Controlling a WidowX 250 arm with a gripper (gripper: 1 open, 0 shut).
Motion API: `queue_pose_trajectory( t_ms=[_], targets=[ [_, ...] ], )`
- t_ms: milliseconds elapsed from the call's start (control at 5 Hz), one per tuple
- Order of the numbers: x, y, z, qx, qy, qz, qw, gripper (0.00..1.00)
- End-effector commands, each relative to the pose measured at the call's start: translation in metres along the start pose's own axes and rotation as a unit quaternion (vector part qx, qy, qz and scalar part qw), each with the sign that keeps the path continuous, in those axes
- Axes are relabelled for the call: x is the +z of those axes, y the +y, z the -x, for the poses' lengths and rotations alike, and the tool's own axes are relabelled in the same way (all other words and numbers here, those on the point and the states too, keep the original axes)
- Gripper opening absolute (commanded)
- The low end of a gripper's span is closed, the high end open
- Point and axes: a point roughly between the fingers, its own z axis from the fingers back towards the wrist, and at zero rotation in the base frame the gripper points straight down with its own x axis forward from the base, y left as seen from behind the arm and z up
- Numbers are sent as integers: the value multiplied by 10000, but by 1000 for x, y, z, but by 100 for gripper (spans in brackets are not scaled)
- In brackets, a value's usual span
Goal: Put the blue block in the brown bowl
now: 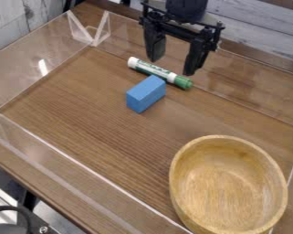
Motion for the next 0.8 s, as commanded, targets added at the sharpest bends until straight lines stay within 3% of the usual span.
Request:
queue_pose_trajectory(
  t_ms=[0, 600],
  targets=[
    [-8, 5, 1, 49, 22, 7, 10000, 100],
    [-29, 29, 7, 137, -198, 152, 9996, 100]
  ],
)
